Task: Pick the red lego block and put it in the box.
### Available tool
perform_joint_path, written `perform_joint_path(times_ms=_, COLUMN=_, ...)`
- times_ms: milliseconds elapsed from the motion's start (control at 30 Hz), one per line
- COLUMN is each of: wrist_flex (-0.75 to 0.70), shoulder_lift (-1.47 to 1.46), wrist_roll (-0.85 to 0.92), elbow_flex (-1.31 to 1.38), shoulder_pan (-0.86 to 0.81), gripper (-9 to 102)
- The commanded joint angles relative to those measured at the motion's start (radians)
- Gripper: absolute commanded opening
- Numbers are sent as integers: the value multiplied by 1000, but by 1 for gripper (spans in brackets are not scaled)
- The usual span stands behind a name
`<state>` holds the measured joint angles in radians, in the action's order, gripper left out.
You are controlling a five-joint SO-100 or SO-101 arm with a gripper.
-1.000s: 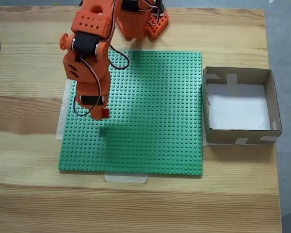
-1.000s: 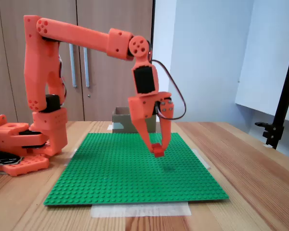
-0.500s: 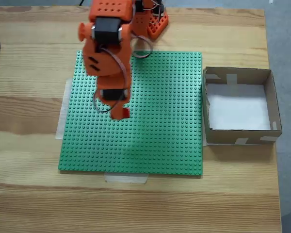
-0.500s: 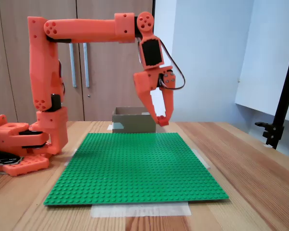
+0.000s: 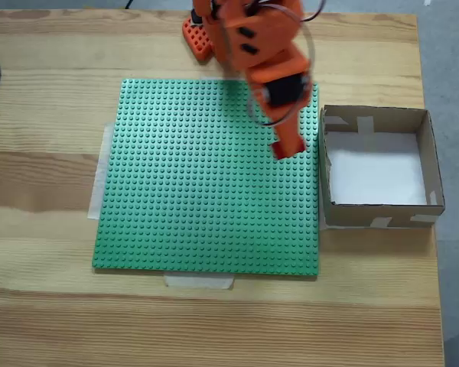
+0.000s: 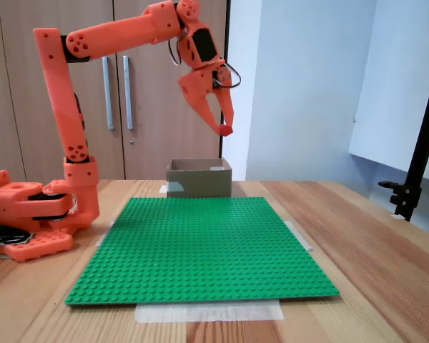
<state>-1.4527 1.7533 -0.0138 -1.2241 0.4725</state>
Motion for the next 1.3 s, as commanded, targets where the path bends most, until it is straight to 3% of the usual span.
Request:
perform_joint_path(times_ms=0, wrist_flex=-3, shoulder_lift=43, wrist_roll=-31, elbow_flex=51, shoulder_pan=84, gripper=8)
perform_joint_path(times_ms=233, wrist_flex=8, shoulder_lift=25, wrist_roll=-69, elbow_flex=49, shoulder_pan=190, gripper=8)
perform_joint_path(times_ms=1267, wrist_flex=8, shoulder_lift=-307, wrist_roll=-149, elbow_flex=225, shoulder_pan=382, gripper=8)
